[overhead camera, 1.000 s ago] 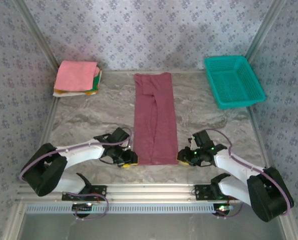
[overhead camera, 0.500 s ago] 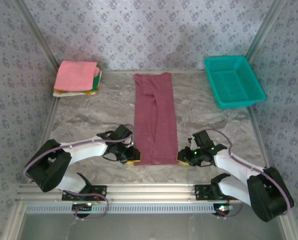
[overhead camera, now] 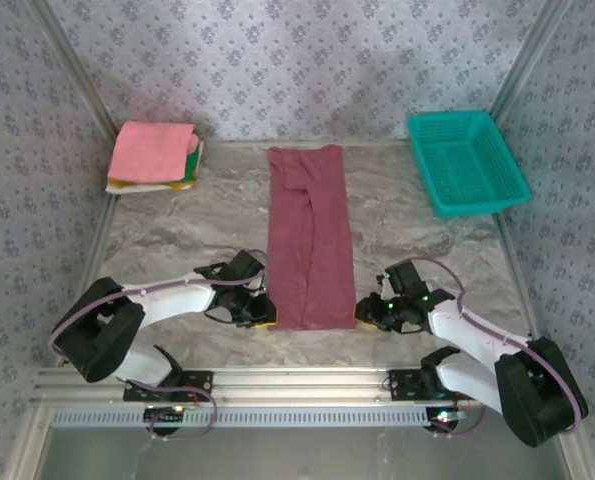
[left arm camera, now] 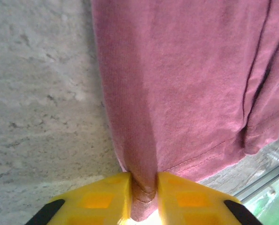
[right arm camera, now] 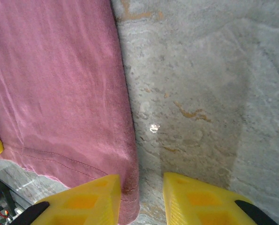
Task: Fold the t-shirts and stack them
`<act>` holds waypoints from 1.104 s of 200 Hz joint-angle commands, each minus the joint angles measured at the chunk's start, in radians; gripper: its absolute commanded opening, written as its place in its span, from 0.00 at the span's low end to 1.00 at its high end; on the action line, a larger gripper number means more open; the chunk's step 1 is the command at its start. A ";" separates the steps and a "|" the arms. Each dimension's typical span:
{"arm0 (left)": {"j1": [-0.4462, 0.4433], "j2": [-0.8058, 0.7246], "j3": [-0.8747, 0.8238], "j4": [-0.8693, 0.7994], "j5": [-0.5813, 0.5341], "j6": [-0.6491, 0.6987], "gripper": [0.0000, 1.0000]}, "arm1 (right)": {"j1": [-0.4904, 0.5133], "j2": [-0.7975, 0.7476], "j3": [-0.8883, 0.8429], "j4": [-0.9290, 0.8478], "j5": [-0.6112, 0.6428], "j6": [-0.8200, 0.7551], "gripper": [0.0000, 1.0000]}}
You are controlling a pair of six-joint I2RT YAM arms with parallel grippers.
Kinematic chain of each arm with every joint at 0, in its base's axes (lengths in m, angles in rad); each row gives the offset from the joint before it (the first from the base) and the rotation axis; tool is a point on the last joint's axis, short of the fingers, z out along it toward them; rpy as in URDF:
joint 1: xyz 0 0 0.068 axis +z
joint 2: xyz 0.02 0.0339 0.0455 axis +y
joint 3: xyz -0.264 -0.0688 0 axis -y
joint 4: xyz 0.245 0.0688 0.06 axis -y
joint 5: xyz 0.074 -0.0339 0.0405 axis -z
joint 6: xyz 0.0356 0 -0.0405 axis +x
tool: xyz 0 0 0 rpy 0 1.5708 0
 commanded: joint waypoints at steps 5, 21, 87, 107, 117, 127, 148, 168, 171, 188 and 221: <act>-0.006 -0.010 -0.013 -0.004 -0.012 0.011 0.12 | 0.020 0.006 -0.001 0.041 -0.038 0.008 0.33; -0.006 -0.012 -0.012 -0.004 -0.015 0.016 0.09 | 0.041 -0.008 -0.008 0.063 -0.060 0.034 0.35; -0.007 -0.046 -0.022 -0.013 -0.051 0.015 0.00 | 0.065 -0.019 -0.011 0.002 -0.030 0.030 0.38; -0.007 -0.048 -0.030 -0.009 -0.058 0.010 0.00 | 0.065 -0.018 -0.034 0.010 -0.030 0.042 0.39; -0.006 -0.044 -0.031 -0.004 -0.059 0.009 0.00 | 0.070 -0.002 -0.045 0.025 -0.036 0.048 0.38; -0.006 -0.039 -0.035 0.005 -0.059 0.007 0.00 | 0.074 0.010 -0.046 0.027 -0.032 0.045 0.38; -0.006 -0.030 -0.041 0.019 -0.056 0.006 0.00 | 0.081 0.023 -0.029 0.040 -0.013 0.043 0.35; -0.007 -0.034 -0.044 0.023 -0.064 0.008 0.00 | 0.083 0.041 -0.007 0.062 -0.010 0.044 0.27; -0.007 -0.036 -0.046 0.026 -0.065 0.007 0.00 | 0.084 0.044 -0.003 0.068 -0.011 0.044 0.25; -0.006 -0.055 -0.059 0.045 -0.064 -0.001 0.00 | 0.094 0.048 0.024 0.068 -0.006 0.044 0.16; -0.006 -0.111 -0.092 0.061 -0.091 -0.018 0.00 | 0.097 0.049 0.069 0.061 -0.007 0.038 0.12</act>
